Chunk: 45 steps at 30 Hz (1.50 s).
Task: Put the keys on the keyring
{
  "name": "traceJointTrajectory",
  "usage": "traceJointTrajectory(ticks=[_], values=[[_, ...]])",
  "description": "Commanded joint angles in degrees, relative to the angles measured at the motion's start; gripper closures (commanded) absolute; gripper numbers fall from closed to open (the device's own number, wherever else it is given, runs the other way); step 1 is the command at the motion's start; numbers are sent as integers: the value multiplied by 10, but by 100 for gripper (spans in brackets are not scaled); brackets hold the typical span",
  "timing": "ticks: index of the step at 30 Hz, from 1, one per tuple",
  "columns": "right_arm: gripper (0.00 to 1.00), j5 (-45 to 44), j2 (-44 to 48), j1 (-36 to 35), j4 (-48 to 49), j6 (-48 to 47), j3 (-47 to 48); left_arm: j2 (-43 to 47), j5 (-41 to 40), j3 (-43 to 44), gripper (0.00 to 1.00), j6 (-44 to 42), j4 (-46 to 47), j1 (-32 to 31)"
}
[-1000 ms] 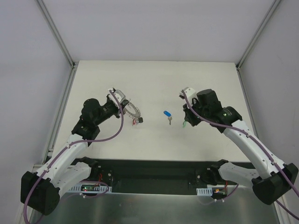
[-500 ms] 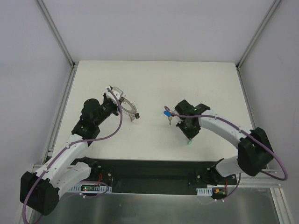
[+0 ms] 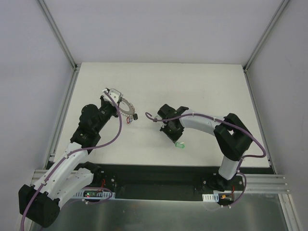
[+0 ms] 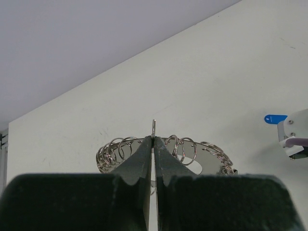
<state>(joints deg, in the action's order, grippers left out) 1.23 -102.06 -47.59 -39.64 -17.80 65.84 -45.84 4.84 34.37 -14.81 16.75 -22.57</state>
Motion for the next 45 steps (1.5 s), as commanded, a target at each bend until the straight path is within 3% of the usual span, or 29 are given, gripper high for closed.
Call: traceJointTrajectory(ticks=[1,14,17,21,25,30,40,45], values=[[99,39,-4,-7,63,-10,17,14,-19,3,100,-12,46,-6],[99,55,17,-15,142,-20,-18,6,-3,0,100,-9,54,-5],[92,49,41,-18,144,-18,-19,5,-1,-1,100,-8,55,-5],[72,41,73,-19,149,-13,-24,4,3,-1,100,-7,55,-5],[64,27,102,-22,156,-2,-33,2,3,0,100,-6,55,-5],[61,-3,143,-22,194,43,-83,2,6,0,100,-2,55,-5],[61,-1,219,-12,438,142,-253,2,16,1,100,3,55,-5],[65,-6,211,-5,486,160,-278,1,17,1,100,7,55,-5]])
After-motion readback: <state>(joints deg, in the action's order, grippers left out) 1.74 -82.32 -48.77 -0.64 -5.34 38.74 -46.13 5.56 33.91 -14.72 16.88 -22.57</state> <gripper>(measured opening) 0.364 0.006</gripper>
